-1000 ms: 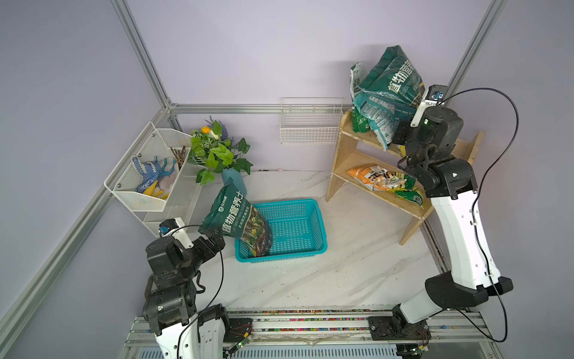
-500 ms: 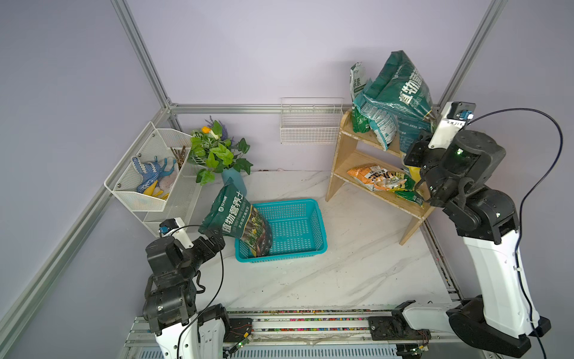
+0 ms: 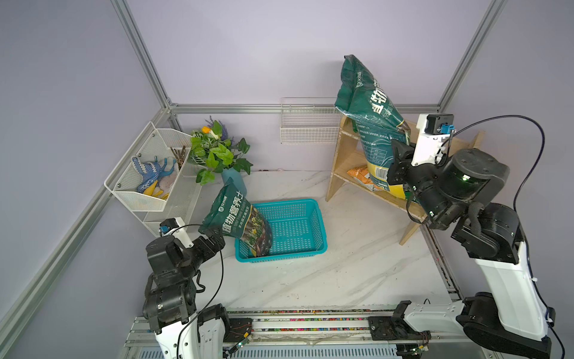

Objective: Take down the fertilizer bag from the shelf
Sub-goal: Pick up the fertilizer bag from the shelf, then place the fertilizer bag in the storage box.

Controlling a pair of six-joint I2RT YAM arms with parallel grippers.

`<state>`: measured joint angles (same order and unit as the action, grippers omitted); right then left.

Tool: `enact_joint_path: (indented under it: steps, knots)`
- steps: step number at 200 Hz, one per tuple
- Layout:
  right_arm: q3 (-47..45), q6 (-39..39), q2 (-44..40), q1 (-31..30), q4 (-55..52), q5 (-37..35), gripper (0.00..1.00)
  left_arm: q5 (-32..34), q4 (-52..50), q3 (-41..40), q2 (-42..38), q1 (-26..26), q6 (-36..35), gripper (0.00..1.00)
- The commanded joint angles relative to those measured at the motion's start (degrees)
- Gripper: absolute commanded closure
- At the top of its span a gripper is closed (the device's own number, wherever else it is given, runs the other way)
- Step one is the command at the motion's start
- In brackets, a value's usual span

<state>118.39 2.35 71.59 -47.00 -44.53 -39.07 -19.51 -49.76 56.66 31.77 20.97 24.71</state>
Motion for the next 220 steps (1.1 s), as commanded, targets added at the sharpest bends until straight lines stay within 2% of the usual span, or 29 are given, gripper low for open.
enact_joint_path:
  steps: [1, 42, 77, 129, 220]
  knots:
    - [-1.8, -1.2, -2.2, -2.0, 11.8, 2.1, 1.0, -0.7, -0.1, -0.2, 0.2, -0.3, -0.9, 0.0]
    - [-12.1, 0.9, -1.3, -8.1, 20.2, 1.4, 1.0, -0.6, -0.2, -0.1, -0.2, -0.2, -0.9, 0.0]
    - [-19.1, 0.6, 0.1, -10.5, 28.5, 4.6, 1.0, 0.5, -0.5, 0.1, -0.7, -0.3, -0.8, 0.0]
    - [-32.8, -2.3, 1.8, -11.0, 45.1, 12.2, 1.0, 1.0, -0.7, 0.3, -0.9, -0.3, -0.6, 0.0]
    - [-43.4, -6.9, 12.9, -11.0, 66.3, 18.9, 1.0, 1.1, -0.9, 0.4, -1.0, -0.3, -0.4, 0.0]
